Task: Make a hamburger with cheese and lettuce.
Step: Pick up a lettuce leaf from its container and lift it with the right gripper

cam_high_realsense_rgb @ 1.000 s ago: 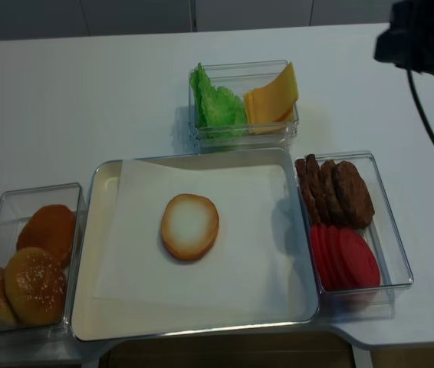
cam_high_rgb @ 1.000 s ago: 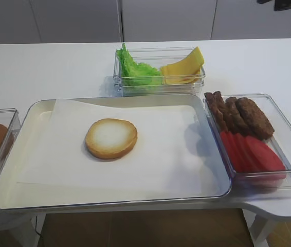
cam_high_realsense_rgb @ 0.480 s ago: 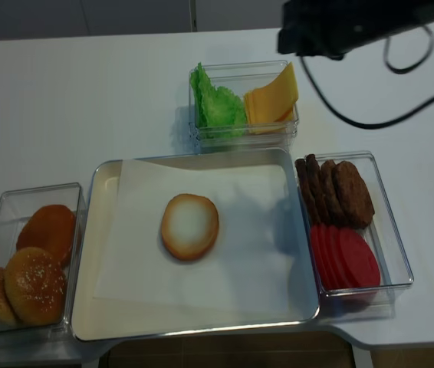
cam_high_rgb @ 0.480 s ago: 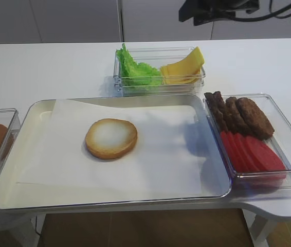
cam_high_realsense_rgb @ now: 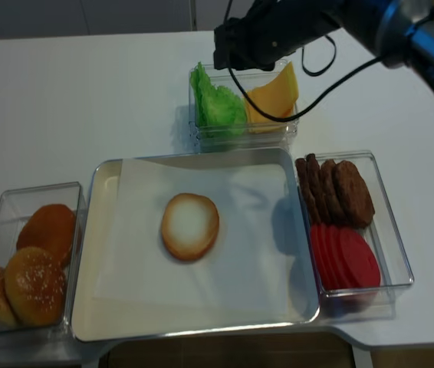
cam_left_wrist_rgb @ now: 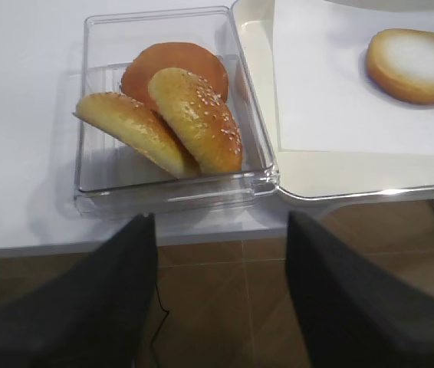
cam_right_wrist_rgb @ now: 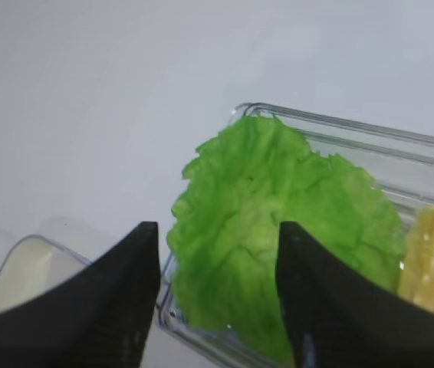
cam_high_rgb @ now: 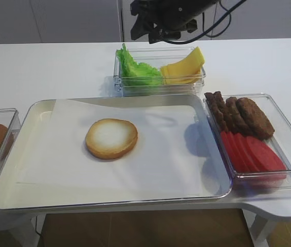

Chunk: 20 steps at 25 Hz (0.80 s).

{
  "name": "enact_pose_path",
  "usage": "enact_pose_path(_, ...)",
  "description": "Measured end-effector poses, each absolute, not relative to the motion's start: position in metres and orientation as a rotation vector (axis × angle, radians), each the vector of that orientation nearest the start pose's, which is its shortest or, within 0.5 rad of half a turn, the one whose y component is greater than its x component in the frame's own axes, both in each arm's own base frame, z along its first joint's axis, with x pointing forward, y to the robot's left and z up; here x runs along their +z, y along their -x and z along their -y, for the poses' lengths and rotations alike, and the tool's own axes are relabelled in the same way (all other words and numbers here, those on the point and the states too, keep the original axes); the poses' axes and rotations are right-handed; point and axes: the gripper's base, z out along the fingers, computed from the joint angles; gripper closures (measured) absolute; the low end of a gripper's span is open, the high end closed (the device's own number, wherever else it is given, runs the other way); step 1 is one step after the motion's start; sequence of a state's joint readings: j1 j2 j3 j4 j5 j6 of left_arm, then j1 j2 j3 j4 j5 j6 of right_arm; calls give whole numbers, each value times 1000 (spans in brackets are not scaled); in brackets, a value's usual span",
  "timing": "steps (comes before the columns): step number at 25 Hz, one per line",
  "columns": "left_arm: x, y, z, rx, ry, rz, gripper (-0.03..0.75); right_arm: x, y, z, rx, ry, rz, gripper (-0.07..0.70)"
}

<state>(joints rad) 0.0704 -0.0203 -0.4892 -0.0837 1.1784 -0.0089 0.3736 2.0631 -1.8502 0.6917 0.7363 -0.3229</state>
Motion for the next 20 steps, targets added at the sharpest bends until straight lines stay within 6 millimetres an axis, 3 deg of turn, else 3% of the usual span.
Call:
enact_pose_path(7, 265, 12, 8, -66, 75, -2149, 312, 274, -450, -223, 848, 400, -2315, 256)
enact_pose_path(20, 265, 12, 8, -66, 75, -2149, 312, 266, -451, -234, 932, 429, -2295, 255)
